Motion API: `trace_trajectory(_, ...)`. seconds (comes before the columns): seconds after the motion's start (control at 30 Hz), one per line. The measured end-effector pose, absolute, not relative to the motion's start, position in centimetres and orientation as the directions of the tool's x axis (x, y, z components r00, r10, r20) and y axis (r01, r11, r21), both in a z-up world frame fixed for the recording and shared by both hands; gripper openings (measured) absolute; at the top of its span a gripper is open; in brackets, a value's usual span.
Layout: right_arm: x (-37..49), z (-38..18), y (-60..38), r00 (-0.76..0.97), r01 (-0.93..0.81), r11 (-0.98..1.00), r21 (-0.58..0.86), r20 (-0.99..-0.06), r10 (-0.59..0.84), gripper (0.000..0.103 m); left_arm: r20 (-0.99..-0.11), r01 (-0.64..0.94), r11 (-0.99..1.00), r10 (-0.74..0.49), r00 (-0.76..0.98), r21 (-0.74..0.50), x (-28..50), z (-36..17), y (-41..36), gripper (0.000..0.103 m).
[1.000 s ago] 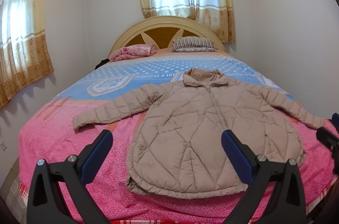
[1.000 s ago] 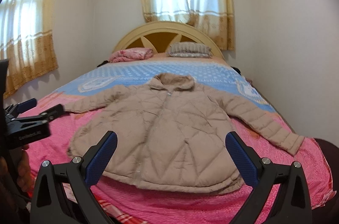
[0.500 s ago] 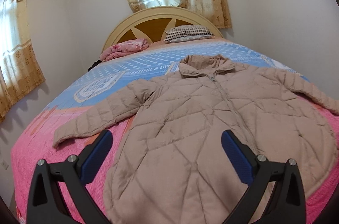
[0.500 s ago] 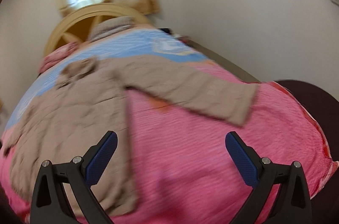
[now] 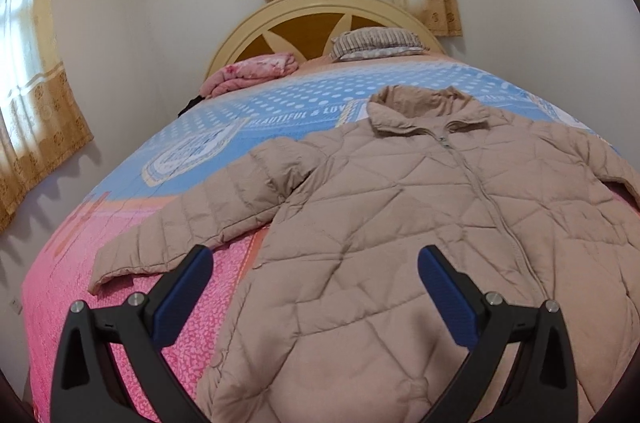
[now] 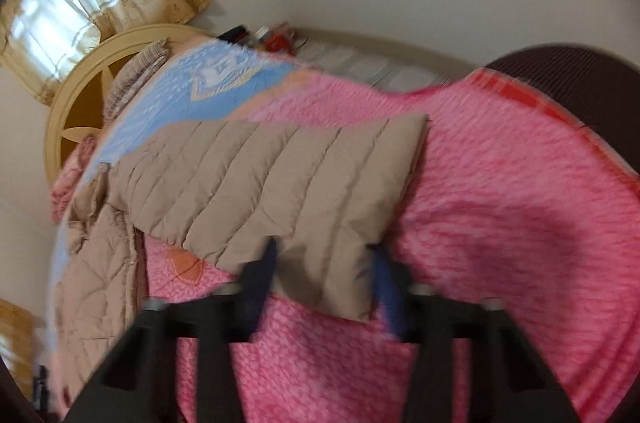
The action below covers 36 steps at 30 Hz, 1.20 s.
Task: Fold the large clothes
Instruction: 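Grasp the jacket's sleeve nearest the right gripper with the right gripper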
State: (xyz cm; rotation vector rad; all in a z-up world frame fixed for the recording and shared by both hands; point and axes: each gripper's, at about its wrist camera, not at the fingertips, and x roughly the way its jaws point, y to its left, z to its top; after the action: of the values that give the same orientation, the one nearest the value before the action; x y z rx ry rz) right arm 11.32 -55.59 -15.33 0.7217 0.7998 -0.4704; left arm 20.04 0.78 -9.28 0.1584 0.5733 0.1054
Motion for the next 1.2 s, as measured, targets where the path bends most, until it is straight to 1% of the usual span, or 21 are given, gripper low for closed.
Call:
trace_trajectory(0.03, 11.2, -15.3, -55.9, 0.637, 0.613, 0.667, 0.423, -0.764, -0.101, 0.021, -0.532, -0.053, 0.983, 0.141, 0.835, 0.177, 20.2, -9.4, 0.8, 0.103)
trace_trajectory(0.07, 11.2, -15.3, -56.0, 0.640, 0.610, 0.670, 0.424, -0.762, -0.101, 0.019, -0.533, -0.052, 0.982, 0.143, 0.834, 0.182, 20.2, -9.6, 0.8, 0.103)
trace_trajectory(0.17, 11.0, -14.1, -56.6, 0.642, 0.612, 0.693, 0.383, -0.751, -0.152, 0.015, -0.541, -0.053, 0.979, 0.152, 0.827, 0.195, 20.6, -10.1, 1.0, 0.103)
trace_trajectory(0.3, 11.1, -12.1, -58.0, 0.645, 0.617, 0.708, 0.343, -0.736, -0.206, 0.013, -0.572, -0.058, 0.985, 0.141, 0.808, 0.160, 21.3, -10.4, 1.8, 0.103)
trace_trajectory(0.37, 11.6, -10.8, -58.4, 0.647, 0.621, 0.715, 0.321, -0.725, -0.235, 0.008, -0.572, -0.063, 0.985, 0.143, 0.808, 0.158, 21.5, -10.4, 2.1, 0.103)
trace_trajectory(0.47, 12.6, -8.0, -58.4, 0.658, 0.610, 0.743, 0.274, -0.698, -0.283, 0.006, -0.567, -0.065, 0.986, 0.143, 0.811, 0.156, 21.6, -10.1, 2.4, 0.103)
trace_trajectory(0.53, 13.7, -6.0, -57.9, 0.668, 0.592, 0.772, 0.231, -0.676, -0.310, 0.005, -0.564, -0.067, 0.986, 0.143, 0.813, 0.152, 21.7, -9.9, 2.6, 0.103)
trace_trajectory(0.63, 15.7, -2.2, -55.6, 0.692, 0.539, 0.834, 0.116, -0.626, -0.360, 0.004, -0.566, -0.067, 0.988, 0.136, 0.813, 0.141, 21.9, -9.8, 2.8, 0.103)
trace_trajectory(0.8, 18.3, 2.1, -50.7, 0.743, 0.444, 0.896, -0.025, -0.548, -0.384, 0.003, -0.569, -0.062, 0.989, 0.126, 0.812, 0.132, 21.9, -10.0, 3.0, 0.103)
trace_trajectory(1.07, 21.7, 6.6, -42.5, 0.820, 0.287, 0.935, -0.207, -0.451, -0.352, 0.002, -0.565, -0.060, 0.992, 0.114, 0.818, 0.113, 21.7, -9.7, 3.5, 0.103)
trace_trajectory(1.2, 23.2, 8.4, -38.3, 0.858, 0.206, 0.936, -0.286, -0.407, -0.313, 0.002, -0.563, -0.062, 0.993, 0.110, 0.819, 0.102, 21.6, -9.7, 4.0, 0.103)
